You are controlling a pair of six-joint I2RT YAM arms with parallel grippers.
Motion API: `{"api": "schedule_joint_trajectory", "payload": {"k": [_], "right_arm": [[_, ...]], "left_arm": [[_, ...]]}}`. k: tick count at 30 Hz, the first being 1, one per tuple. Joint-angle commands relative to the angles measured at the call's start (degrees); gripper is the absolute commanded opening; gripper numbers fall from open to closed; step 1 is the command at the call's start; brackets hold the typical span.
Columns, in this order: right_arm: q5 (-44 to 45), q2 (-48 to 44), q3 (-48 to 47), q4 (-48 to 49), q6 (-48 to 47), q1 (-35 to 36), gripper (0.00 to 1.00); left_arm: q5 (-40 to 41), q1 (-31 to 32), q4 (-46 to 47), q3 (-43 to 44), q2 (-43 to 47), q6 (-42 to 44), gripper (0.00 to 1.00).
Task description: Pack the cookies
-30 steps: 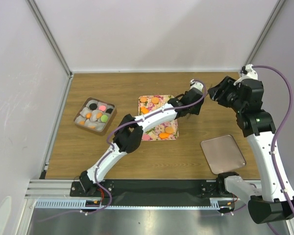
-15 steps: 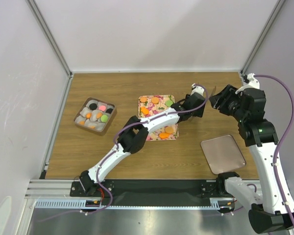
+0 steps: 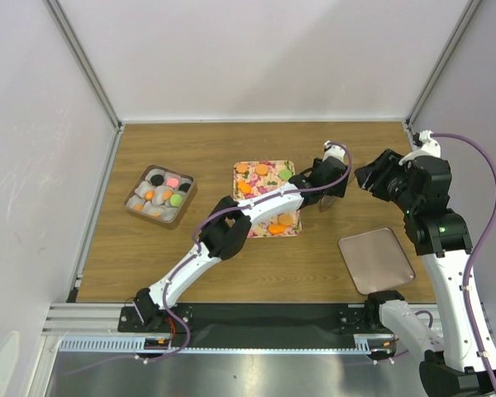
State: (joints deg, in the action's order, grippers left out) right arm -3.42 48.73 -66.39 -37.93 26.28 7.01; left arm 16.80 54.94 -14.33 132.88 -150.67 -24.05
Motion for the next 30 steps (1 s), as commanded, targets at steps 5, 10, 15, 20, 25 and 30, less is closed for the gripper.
{"api": "schedule_joint_trajectory", "payload": {"k": [5,10,15,20,25,30], "right_arm": [[1.31,-0.22,-0.75,0.14,-1.06,-0.33,0.56],[2.54,0.31,-1.90,-1.18,-1.67,-0.76,0.56],[3.33,0.49,-2.95,-2.84,-2.46,-1.55,0.56],[5.61,1.54,-3.83,-4.78,-3.87,-2.87,0.56],[6.93,1.98,-1.29,-6.10,-3.35,-4.54,0.56],[8.17,1.63,1.70,-5.57,-2.29,-5.51,0.56]], "left_arm": [[1.49,0.26,5.79,-2.70,7.22,2.69,0.73],[0.17,-0.36,10.10,-9.12,16.35,4.28,0.73],[-0.63,-0.45,11.77,-15.80,22.43,4.72,0.73],[-0.01,-0.45,13.71,-27.91,30.69,3.49,0.71],[-3.60,-0.53,14.06,-39.59,38.60,0.68,0.62],[-8.53,0.52,14.06,-47.44,43.87,0.41,0.56]]}}
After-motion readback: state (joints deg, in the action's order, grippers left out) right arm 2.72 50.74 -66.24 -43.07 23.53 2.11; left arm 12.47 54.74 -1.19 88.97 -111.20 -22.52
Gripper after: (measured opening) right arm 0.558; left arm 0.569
